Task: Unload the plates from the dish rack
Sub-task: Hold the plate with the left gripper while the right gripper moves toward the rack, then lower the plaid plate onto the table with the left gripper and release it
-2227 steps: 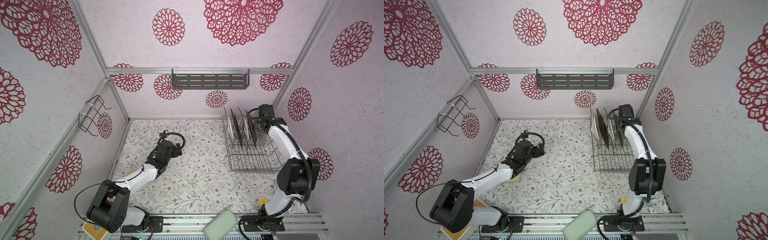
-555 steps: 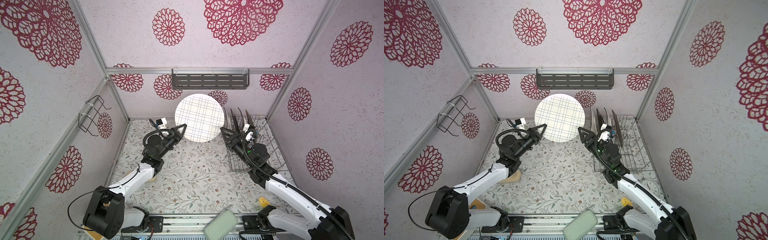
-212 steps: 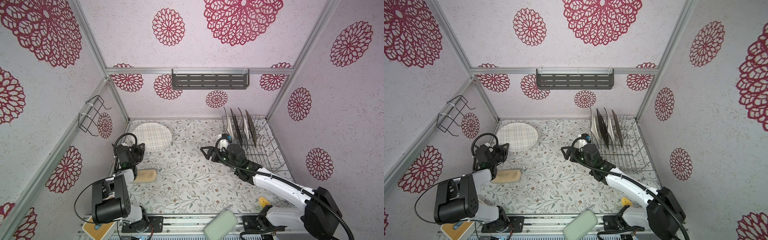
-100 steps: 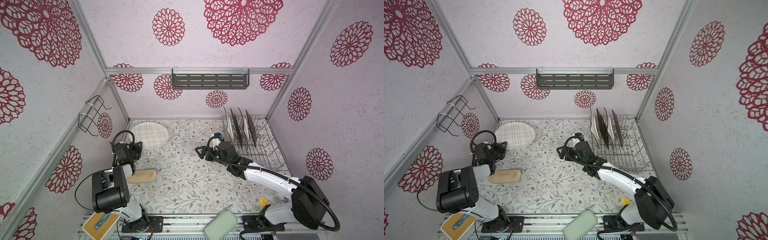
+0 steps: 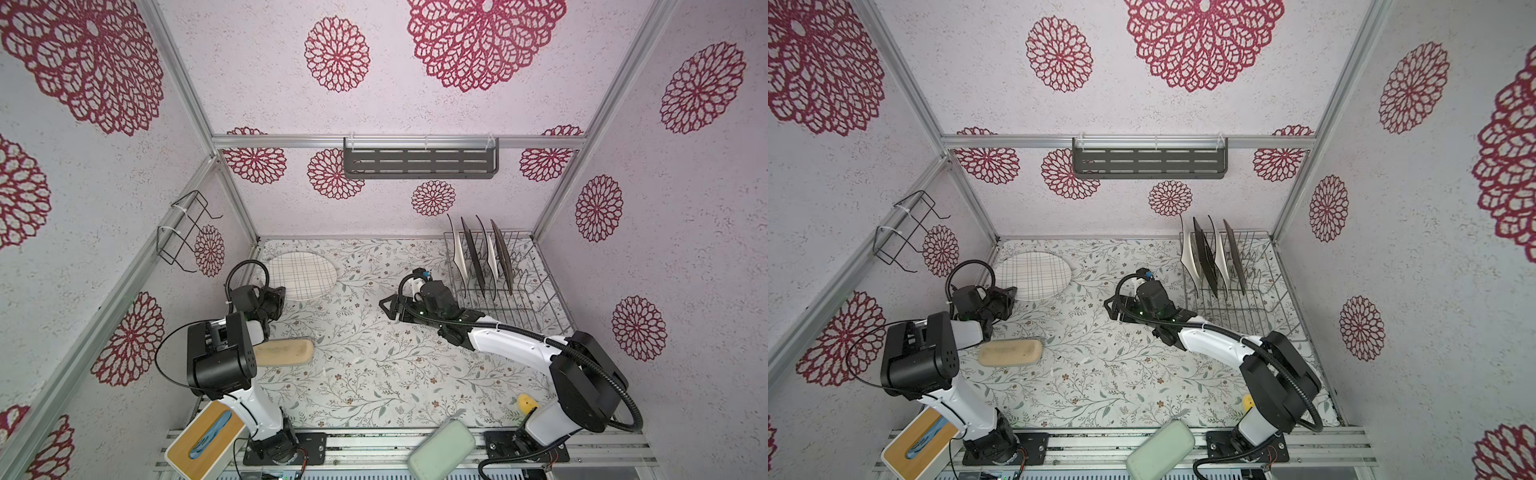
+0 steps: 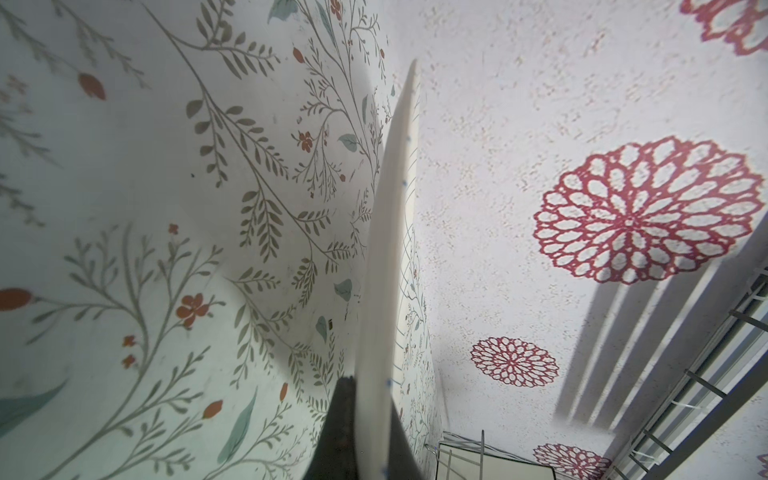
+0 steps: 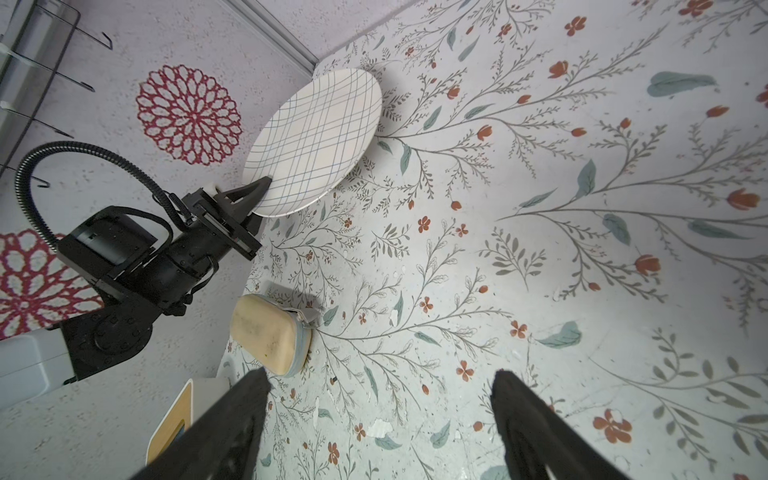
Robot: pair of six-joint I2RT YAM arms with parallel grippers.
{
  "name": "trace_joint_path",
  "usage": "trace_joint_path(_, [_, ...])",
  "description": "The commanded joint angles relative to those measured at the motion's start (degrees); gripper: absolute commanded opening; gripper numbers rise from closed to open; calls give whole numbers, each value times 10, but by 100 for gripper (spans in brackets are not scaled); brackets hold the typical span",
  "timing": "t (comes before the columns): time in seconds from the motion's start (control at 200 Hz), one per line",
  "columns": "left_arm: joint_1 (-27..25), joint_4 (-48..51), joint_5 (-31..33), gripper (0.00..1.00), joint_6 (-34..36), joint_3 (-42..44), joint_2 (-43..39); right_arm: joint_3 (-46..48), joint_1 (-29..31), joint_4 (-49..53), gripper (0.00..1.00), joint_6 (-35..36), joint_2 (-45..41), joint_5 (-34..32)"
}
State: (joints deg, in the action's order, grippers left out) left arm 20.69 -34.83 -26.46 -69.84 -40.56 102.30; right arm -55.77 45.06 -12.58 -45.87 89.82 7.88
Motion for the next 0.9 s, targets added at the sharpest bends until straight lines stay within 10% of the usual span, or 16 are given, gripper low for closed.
trace_joint_path(0.0, [3, -38, -17, 0, 9, -21, 11, -19, 3, -11, 87, 14, 5, 9])
trace_joint_path(0.891, [3, 9, -13, 9, 30, -42, 39, -14, 2, 6, 89, 20, -1, 1])
